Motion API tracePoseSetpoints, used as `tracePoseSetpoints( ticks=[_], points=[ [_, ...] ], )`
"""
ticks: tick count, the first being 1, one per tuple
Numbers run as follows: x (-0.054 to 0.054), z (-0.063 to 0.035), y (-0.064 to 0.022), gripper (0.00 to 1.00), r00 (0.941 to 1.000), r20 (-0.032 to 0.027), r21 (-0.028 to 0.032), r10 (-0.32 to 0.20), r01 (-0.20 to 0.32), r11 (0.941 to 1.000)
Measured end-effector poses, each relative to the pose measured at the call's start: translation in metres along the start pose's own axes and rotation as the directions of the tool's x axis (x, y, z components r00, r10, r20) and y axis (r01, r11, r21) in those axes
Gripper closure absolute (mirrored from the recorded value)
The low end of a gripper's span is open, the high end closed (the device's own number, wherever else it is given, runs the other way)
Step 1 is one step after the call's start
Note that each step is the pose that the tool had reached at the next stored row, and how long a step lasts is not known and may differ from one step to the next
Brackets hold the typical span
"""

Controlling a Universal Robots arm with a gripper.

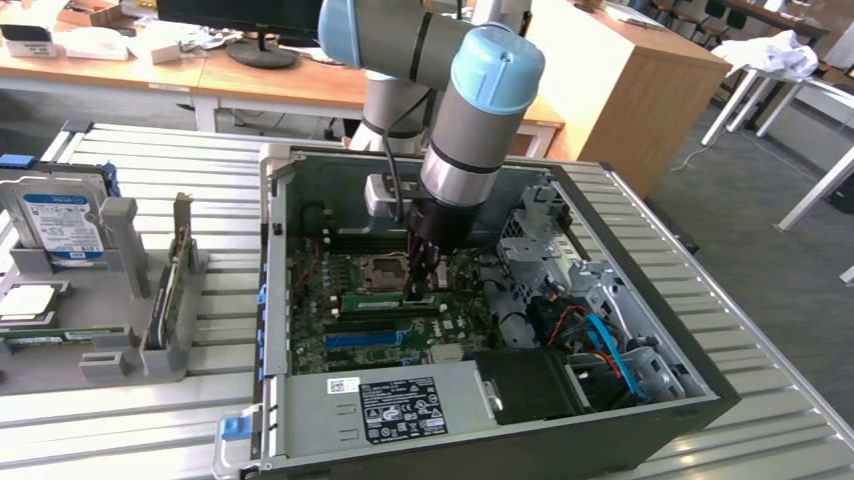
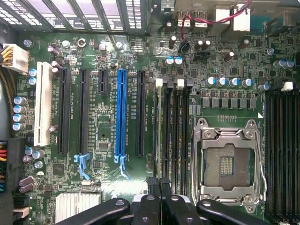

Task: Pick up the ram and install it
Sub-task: 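Insert the ram into the slot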

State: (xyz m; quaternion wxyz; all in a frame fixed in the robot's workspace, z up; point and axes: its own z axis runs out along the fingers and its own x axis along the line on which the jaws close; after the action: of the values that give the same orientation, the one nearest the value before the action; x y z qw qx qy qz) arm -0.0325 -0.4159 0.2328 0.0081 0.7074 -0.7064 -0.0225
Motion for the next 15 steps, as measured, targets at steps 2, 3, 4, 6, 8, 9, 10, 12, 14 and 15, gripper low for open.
tracePoseSetpoints(
  ticks=[2, 3, 4, 6, 8, 9, 10, 12, 14, 15],
  points=[
    [0.0000, 0.0000, 0.0000, 0.88, 1.0000, 0.0001, 0.0001, 0.000, 0.000, 1.0000],
    [0.0003, 0.0004, 0.0000, 0.88, 1.0000, -0.0001, 0.0005, 0.000, 0.000, 1.0000],
    [0.0003, 0.0022, 0.0001, 0.88, 1.0000, 0.0000, 0.0019, 0.000, 0.000, 1.0000],
    [0.0003, 0.0025, 0.0001, 0.88, 1.0000, 0.0001, 0.0022, 0.000, 0.000, 1.0000],
    [0.0003, 0.0029, 0.0002, 0.88, 1.0000, 0.0001, 0.0028, 0.000, 0.000, 1.0000],
    [0.0003, 0.0031, 0.0002, 0.88, 1.0000, 0.0001, 0.0032, 0.000, 0.000, 1.0000],
    [0.0003, 0.0034, 0.0002, 0.88, 1.0000, 0.0001, 0.0036, 0.000, 0.000, 1.0000],
    [0.0003, 0.0041, 0.0003, 0.88, 1.0000, 0.0002, 0.0043, 0.000, 0.000, 1.0000],
    [0.0003, 0.0047, 0.0003, 0.88, 1.0000, 0.0001, 0.0046, 0.000, 0.000, 1.0000],
    [0.0003, 0.0050, 0.0005, 0.88, 1.0000, 0.0001, 0.0047, 0.000, 0.000, 1.0000]
  ],
)
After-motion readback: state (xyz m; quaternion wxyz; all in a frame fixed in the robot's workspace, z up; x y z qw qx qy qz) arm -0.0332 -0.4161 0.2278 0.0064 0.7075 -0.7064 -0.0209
